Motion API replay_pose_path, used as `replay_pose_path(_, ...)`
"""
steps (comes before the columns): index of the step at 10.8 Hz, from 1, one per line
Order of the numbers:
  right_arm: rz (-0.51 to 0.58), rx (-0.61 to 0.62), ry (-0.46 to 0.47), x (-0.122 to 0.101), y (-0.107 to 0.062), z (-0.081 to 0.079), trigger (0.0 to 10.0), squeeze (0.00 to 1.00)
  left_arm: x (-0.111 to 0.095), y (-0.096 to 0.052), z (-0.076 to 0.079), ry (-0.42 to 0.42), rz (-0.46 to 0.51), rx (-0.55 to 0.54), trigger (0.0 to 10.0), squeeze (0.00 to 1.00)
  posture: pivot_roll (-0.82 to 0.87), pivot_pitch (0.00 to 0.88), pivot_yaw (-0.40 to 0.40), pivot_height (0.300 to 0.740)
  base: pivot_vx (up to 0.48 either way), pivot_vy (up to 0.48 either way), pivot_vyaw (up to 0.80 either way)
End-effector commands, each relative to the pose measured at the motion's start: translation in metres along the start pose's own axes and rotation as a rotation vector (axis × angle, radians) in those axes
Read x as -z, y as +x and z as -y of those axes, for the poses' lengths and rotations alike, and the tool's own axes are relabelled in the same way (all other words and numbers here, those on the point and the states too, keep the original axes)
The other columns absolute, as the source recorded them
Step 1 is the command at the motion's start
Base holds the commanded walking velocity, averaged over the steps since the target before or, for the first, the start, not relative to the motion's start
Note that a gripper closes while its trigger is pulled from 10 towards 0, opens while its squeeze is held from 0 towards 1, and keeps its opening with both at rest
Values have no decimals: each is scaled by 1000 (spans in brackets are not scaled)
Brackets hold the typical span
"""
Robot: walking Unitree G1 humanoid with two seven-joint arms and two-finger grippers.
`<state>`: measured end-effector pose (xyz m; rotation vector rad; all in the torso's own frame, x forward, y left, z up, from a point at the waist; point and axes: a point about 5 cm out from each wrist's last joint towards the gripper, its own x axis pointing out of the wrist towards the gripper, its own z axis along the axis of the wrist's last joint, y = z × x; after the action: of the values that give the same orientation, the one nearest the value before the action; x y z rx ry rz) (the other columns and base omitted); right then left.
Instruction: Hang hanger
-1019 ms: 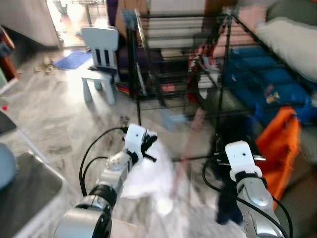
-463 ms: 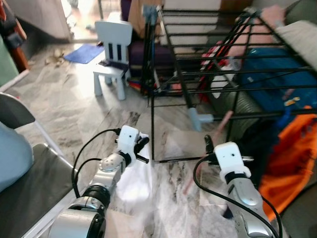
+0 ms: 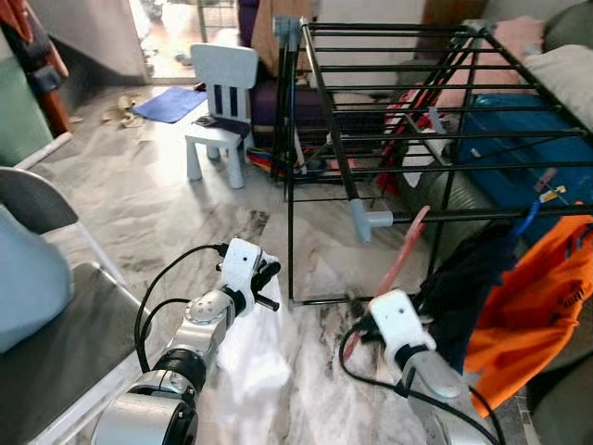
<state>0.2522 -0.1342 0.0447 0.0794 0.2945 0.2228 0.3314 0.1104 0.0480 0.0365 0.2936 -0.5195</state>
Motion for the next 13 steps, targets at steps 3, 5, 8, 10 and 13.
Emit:
replay_pose_path(3,-60,37,-2,7,-3,9,10000,0,-7,3,4,19,19,26,10000,0,56,0,-35,740,0,0,0)
replay_pose_path(5,-84,140,-28,9,-9,30,10000,0,-6,3,5,19,17,32,10000,0,52,0,-36,740,0,0,0)
replay_pose_path(8,-62,250,-72,0,-14,50,10000,0,-6,4,7,18,16,38,10000,0,48,0,-34,740,0,0,0)
replay_pose_path(10,-52,219,-65,-4,-11,47,10000,0,-6,4,8,20,15,41,10000,0,48,0,-34,740,0,0,0)
replay_pose_path(13,-46,186,-75,-10,-5,45,10000,0,-4,4,9,19,11,44,10000,0,53,0,-38,740,0,0,0)
